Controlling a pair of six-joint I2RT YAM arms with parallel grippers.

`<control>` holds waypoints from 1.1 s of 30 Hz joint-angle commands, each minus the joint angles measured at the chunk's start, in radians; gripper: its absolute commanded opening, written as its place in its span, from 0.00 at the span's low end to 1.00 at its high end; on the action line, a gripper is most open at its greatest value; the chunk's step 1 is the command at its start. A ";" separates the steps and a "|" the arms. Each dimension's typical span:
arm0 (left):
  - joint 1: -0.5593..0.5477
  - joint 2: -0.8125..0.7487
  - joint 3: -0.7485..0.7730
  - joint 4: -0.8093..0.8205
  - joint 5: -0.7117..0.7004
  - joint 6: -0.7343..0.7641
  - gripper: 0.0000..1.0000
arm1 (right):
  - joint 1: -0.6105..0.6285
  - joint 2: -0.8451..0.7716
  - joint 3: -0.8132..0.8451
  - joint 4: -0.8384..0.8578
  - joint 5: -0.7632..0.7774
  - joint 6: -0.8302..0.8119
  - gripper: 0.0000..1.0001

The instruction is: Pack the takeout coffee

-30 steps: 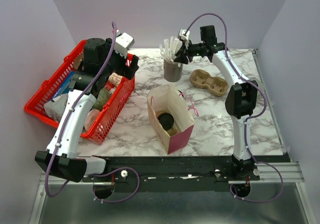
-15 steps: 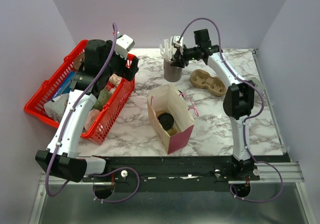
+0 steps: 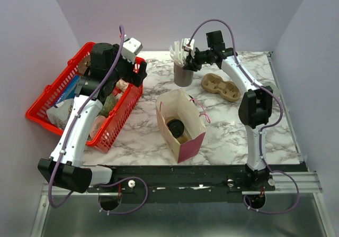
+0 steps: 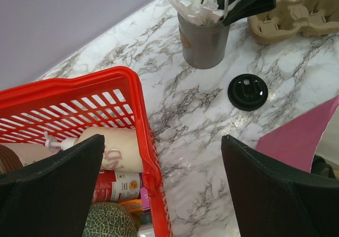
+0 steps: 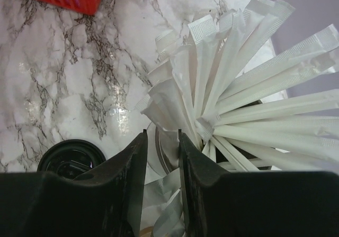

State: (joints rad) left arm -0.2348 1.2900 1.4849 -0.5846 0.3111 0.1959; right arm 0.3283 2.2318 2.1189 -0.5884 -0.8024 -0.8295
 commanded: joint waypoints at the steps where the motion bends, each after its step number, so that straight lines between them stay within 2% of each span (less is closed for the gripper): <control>1: 0.009 -0.031 -0.020 0.015 0.023 -0.019 0.99 | 0.003 -0.075 -0.011 -0.011 0.032 0.006 0.38; 6: 0.012 -0.035 -0.032 0.023 0.028 -0.024 0.99 | 0.003 -0.074 0.009 -0.011 0.000 0.024 0.36; 10: 0.015 -0.043 -0.038 0.020 0.029 -0.024 0.99 | 0.003 -0.060 0.026 -0.013 -0.006 0.043 0.27; 22: 0.019 -0.046 -0.054 0.016 0.031 -0.015 0.99 | 0.005 -0.018 0.041 0.067 -0.020 0.139 0.30; 24: 0.019 -0.047 -0.051 0.009 0.033 -0.012 0.99 | 0.005 -0.009 0.056 0.068 -0.024 0.158 0.27; 27: 0.019 -0.046 -0.048 0.005 0.033 -0.004 0.99 | 0.005 -0.023 0.053 0.075 -0.029 0.178 0.18; 30: 0.019 -0.041 -0.046 0.008 0.031 0.004 0.99 | 0.005 -0.073 0.030 0.073 -0.027 0.181 0.01; 33: 0.019 -0.035 -0.041 0.011 0.045 0.016 0.99 | 0.002 -0.148 0.001 0.061 -0.017 0.173 0.00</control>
State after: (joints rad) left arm -0.2226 1.2659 1.4364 -0.5747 0.3260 0.1944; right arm 0.3279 2.1895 2.1391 -0.5396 -0.8009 -0.6682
